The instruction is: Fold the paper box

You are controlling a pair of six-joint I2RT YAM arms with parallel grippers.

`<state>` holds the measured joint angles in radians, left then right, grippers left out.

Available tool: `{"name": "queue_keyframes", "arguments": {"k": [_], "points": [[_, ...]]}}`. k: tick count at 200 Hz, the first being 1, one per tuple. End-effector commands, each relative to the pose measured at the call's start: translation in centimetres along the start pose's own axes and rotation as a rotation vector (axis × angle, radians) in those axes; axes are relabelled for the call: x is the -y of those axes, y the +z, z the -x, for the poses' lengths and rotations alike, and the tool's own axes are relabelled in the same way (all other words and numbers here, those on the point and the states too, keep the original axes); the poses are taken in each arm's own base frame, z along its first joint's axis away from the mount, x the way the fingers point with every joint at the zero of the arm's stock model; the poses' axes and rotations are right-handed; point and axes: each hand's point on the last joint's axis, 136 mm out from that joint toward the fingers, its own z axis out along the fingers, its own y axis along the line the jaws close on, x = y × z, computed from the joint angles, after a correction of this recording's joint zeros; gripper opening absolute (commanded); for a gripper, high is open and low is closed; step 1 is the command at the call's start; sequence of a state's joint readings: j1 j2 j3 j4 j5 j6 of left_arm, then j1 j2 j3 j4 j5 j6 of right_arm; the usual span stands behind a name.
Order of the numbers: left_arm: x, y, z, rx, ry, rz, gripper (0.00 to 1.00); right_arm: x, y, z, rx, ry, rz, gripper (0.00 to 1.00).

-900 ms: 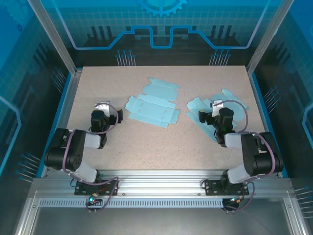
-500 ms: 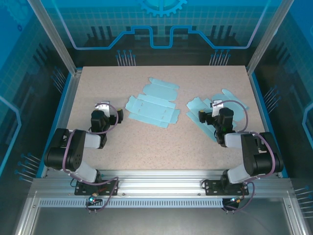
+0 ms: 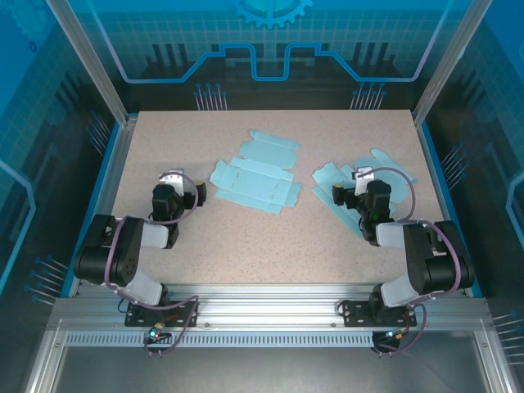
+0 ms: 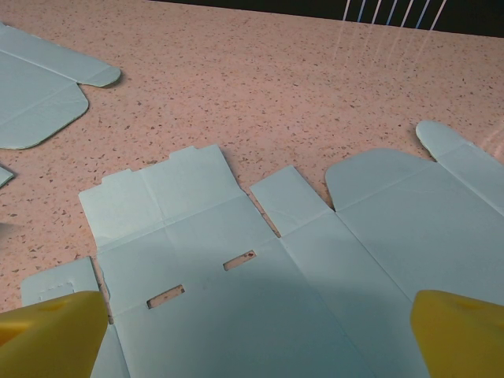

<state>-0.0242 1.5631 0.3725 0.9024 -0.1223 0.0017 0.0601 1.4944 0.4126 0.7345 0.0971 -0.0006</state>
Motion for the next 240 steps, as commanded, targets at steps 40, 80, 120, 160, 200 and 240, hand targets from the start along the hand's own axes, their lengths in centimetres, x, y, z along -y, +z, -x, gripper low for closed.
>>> {"name": "queue_keyframes", "arguments": {"k": [40, 80, 120, 160, 200, 240], "points": [[0.4, -0.8, 1.9, 0.065, 0.007, -0.022, 0.99, -0.6, 0.3, 1.4, 0.015, -0.009, 0.037, 1.0], [0.0, -3.6, 4.1, 0.138, -0.006, -0.002, 0.99, -0.3, -0.6, 2.8, -0.034, -0.001, 0.0, 1.0], [0.3, -6.1, 8.0, 0.2, -0.118, -0.018, 0.99, -0.1, -3.0, 4.3, -0.061, 0.108, -0.02, 1.0], [1.3, -5.4, 10.3, 0.138, -0.309, -0.073, 0.99, 0.3, -5.0, 3.8, -0.196, 0.255, -0.09, 1.0], [3.9, -2.8, 11.2, 0.015, -0.313, -0.184, 0.99, -0.8, -5.8, 3.4, -0.306, 0.305, -0.101, 1.0], [4.7, -0.3, 10.8, -0.131, -0.262, -0.195, 0.99, -1.9, -6.3, 3.7, -0.348, 0.333, -0.1, 1.0]]}}
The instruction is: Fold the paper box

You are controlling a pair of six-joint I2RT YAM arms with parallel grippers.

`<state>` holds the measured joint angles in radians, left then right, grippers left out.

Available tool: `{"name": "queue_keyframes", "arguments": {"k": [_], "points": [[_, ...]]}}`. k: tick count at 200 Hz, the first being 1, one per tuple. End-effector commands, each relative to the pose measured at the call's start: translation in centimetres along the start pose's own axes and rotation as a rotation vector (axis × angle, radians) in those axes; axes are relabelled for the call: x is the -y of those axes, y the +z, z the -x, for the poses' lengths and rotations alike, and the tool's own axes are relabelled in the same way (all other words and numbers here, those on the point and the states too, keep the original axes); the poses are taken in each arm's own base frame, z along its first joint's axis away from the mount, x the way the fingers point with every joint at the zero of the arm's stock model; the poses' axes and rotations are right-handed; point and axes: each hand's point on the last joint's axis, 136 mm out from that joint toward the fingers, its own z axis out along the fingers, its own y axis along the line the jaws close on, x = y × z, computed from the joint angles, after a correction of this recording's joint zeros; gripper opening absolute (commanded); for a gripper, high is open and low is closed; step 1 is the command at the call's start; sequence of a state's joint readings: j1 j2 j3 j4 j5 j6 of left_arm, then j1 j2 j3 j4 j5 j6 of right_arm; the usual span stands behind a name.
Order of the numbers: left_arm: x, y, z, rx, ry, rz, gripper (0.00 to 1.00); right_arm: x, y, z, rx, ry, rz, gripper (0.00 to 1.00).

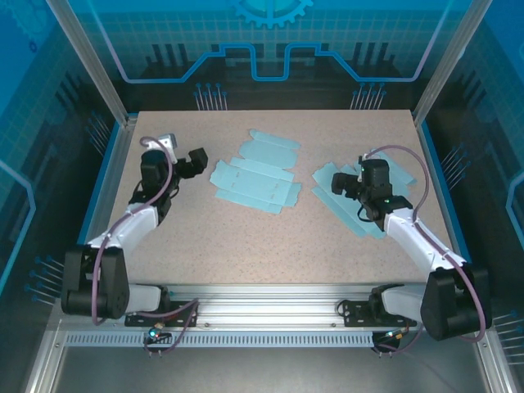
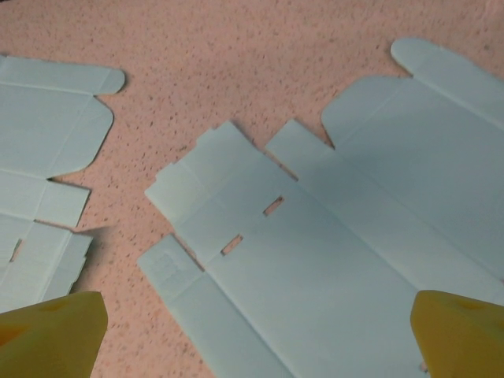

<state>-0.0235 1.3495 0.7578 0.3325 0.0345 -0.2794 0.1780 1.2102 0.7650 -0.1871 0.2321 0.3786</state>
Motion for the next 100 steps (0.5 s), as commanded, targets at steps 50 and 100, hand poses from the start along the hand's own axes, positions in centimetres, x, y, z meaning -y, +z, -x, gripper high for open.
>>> {"name": "queue_keyframes", "arguments": {"k": [50, 100], "points": [[0.3, 4.6, -4.9, -0.305, 0.005, -0.053, 0.99, 0.2, -0.4, -1.9, -0.113, 0.047, -0.089, 1.0], [-0.2, 6.8, -6.7, -0.389, -0.011, -0.051, 0.99, -0.4, -0.5, -2.0, -0.121, 0.043, -0.075, 1.0]]}}
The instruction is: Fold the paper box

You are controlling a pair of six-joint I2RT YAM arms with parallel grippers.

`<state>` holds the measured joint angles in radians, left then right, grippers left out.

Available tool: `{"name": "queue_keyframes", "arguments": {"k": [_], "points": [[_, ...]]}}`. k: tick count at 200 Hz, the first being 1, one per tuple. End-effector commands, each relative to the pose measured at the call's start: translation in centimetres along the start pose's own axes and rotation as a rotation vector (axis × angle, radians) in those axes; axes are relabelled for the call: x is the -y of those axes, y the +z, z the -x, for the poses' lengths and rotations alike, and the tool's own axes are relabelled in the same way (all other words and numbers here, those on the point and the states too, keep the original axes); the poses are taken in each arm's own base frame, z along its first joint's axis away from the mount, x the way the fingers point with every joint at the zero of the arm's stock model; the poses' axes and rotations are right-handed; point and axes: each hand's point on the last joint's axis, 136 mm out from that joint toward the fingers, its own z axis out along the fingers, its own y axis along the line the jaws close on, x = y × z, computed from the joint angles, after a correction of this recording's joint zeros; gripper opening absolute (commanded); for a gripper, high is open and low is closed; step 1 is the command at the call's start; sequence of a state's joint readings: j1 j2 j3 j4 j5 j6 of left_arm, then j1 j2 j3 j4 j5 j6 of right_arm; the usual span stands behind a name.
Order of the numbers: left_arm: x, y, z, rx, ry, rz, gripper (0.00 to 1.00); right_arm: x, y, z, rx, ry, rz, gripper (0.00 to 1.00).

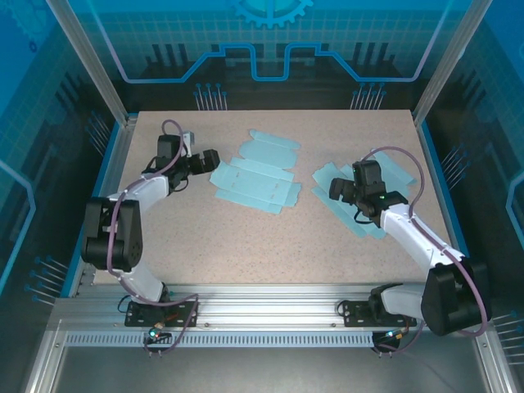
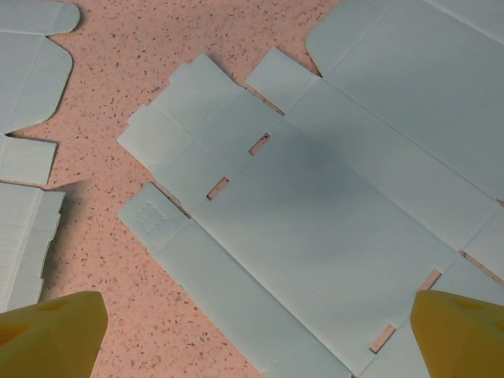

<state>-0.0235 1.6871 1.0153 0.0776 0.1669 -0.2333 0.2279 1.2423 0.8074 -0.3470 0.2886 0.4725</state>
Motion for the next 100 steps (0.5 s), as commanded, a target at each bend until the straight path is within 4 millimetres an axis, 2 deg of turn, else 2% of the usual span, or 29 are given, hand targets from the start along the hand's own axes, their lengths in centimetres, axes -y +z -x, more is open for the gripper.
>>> {"name": "queue_keyframes", "arguments": {"k": [1, 35, 68, 100], "points": [[0.8, 0.3, 0.0, -0.036, 0.01, -0.038, 0.99, -0.5, -0.4, 0.6, 0.004, 0.01, -0.005, 1.0], [1.4, 2.3, -1.0, -0.092, -0.033, -0.089, 0.99, -0.8, -0.2, 0.6, 0.001, 0.023, 0.008, 1.0], [1.4, 3.2, -1.1, -0.13, -0.071, -0.071, 0.98, -1.1, -0.3, 0.9, 0.0, 0.023, 0.016, 1.0], [0.8, 4.2, -3.3, -0.219, -0.167, -0.031, 0.92, -1.0, -0.5, 1.0, 0.007, 0.026, 0.014, 1.0]]}}
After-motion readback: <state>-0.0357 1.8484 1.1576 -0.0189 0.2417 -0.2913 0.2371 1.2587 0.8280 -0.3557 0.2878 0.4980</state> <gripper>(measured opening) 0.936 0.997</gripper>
